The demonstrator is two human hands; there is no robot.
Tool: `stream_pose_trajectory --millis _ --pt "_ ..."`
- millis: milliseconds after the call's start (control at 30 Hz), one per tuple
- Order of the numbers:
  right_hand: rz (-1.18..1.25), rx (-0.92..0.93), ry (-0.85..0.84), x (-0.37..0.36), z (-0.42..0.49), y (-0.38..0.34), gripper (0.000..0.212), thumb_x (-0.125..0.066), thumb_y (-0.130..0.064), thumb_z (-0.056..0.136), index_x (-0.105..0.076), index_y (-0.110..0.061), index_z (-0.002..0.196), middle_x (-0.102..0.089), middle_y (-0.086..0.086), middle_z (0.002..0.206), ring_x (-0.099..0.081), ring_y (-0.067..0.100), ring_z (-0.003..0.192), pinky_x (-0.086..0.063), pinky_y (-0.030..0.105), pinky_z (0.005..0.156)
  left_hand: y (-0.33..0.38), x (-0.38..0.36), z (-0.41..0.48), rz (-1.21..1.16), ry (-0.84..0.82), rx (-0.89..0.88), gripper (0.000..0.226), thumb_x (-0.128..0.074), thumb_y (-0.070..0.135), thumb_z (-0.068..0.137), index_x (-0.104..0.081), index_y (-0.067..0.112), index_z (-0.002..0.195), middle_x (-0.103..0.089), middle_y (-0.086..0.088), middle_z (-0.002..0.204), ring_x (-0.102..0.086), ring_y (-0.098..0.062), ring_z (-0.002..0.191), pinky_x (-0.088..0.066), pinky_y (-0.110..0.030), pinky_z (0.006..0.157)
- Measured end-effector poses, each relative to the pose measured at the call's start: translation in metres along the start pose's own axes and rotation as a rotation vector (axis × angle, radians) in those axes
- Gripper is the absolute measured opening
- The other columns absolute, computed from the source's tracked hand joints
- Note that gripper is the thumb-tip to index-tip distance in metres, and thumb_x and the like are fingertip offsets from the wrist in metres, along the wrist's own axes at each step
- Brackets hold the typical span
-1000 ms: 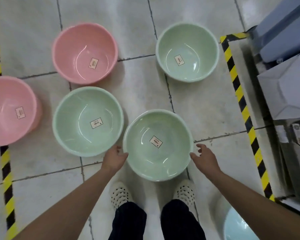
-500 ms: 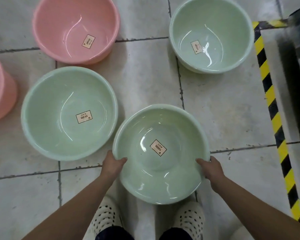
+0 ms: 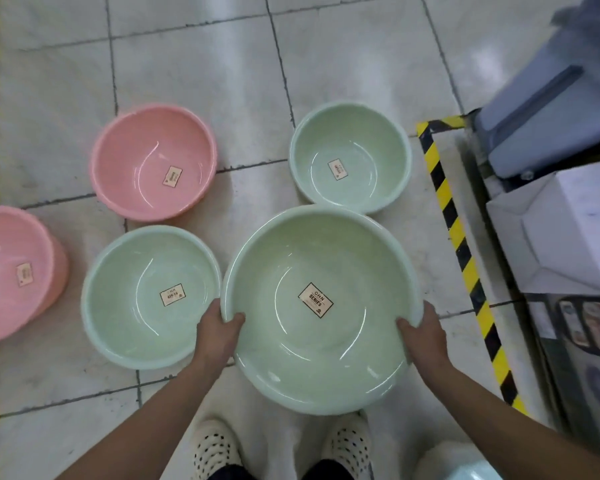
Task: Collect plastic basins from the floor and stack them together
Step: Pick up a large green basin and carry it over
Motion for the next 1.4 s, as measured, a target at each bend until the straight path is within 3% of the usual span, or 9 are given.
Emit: stream_pose_trajectory --millis 133,233,367,600,833,967,1033,1233,1400 --pt "0.033 0.046 -0.021 0.063 -0.013 -0.071 0.044 -0.060 -0.010 0.088 -0.049 -0.020 0.130 -0.061 -0.001 0.098 -0.060 0.023 0.090 -0.048 0.032 0.072 0.083 0.014 -0.033 0.008 -0.007 -0.001 0.015 -0.062 0.010 0.084 -0.061 0.013 0.099 -0.068 -0.008 0.088 -0.066 -0.027 0.082 -0.055 -0.040 0.075" --pt "0.035 0.052 -0.008 0.102 -0.013 -0.113 0.039 -0.060 -0.013 0.086 -0.053 -0.022 0.123 -0.065 0.002 0.101 -0.063 0.024 0.090 -0.053 0.034 0.073 0.138 0.015 -0.047 0.002 -0.018 -0.013 0.017 -0.063 0.010 0.084 -0.060 0.018 0.097 -0.067 -0.005 0.087 -0.067 -0.028 0.082 -0.057 -0.042 0.075" --pt "0.062 0.090 0.029 0.135 0.003 -0.165 0.039 -0.060 -0.009 0.085 -0.054 -0.021 0.122 -0.064 0.004 0.102 -0.060 0.023 0.086 -0.043 0.023 0.060 0.196 0.008 -0.038 -0.001 -0.053 -0.056 0.021 -0.064 0.009 0.083 -0.059 0.014 0.102 -0.067 -0.008 0.091 -0.067 -0.029 0.083 -0.057 -0.042 0.073" --pt "0.059 0.055 0.071 0.136 0.065 -0.228 0.039 -0.060 -0.013 0.086 -0.053 -0.024 0.123 -0.066 0.003 0.104 -0.064 0.028 0.095 -0.053 0.036 0.078 0.271 -0.015 0.034 -0.042 -0.053 -0.093 0.019 -0.065 0.009 0.082 -0.057 0.013 0.099 -0.067 -0.006 0.088 -0.067 -0.027 0.081 -0.056 -0.039 0.074" --pt "-0.065 0.028 0.077 0.108 0.145 -0.257 0.034 -0.058 -0.034 0.084 -0.048 -0.039 0.116 -0.066 -0.007 0.102 -0.064 0.025 0.089 -0.052 0.045 0.085 0.299 -0.052 0.114 -0.070 -0.042 -0.090 0.018 -0.063 0.008 0.083 -0.058 0.016 0.098 -0.066 -0.005 0.088 -0.065 -0.030 0.085 -0.054 -0.038 0.072" --pt "0.023 0.058 0.057 0.092 0.205 -0.264 0.046 -0.060 -0.015 0.088 -0.049 -0.024 0.132 -0.065 0.002 0.112 -0.061 0.025 0.098 -0.047 0.032 0.081 0.297 -0.082 0.156 -0.054 -0.069 -0.106 0.025 -0.065 0.010 0.083 -0.057 0.020 0.105 -0.066 0.000 0.091 -0.066 -0.025 0.087 -0.054 -0.037 0.072" --pt "0.031 0.076 0.051 0.085 0.236 -0.262 0.051 -0.062 -0.013 0.086 -0.050 -0.026 0.134 -0.063 0.000 0.110 -0.060 0.024 0.098 -0.047 0.031 0.080 0.294 -0.100 0.175 -0.039 -0.103 -0.121 0.028 -0.066 0.013 0.084 -0.056 0.021 0.109 -0.066 0.002 0.094 -0.065 -0.018 0.087 -0.050 -0.028 0.064" --pt "0.087 0.075 0.037 0.055 0.329 -0.238 0.041 -0.066 -0.010 0.082 -0.060 -0.029 0.118 -0.068 0.004 0.106 -0.065 0.026 0.094 -0.056 0.041 0.081 0.282 -0.151 0.243 0.029 -0.087 -0.173 0.025 -0.065 0.019 0.085 -0.058 0.025 0.109 -0.066 0.008 0.092 -0.065 -0.010 0.085 -0.045 -0.020 0.060" --pt "0.061 0.076 0.049 0.029 0.386 -0.213 0.042 -0.069 -0.014 0.080 -0.061 -0.029 0.119 -0.069 -0.002 0.102 -0.066 0.025 0.094 -0.056 0.045 0.084 0.272 -0.190 0.291 0.041 -0.049 -0.193 0.029 -0.061 0.016 0.087 -0.057 0.024 0.114 -0.062 0.012 0.093 -0.060 -0.002 0.082 -0.043 -0.019 0.062"
Point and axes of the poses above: each hand's wrist, its own z-axis towards the middle knuckle, its own x-axis out of the back of the hand, y = z × x, the point moved 1 cm from there along z, towards the middle knuckle
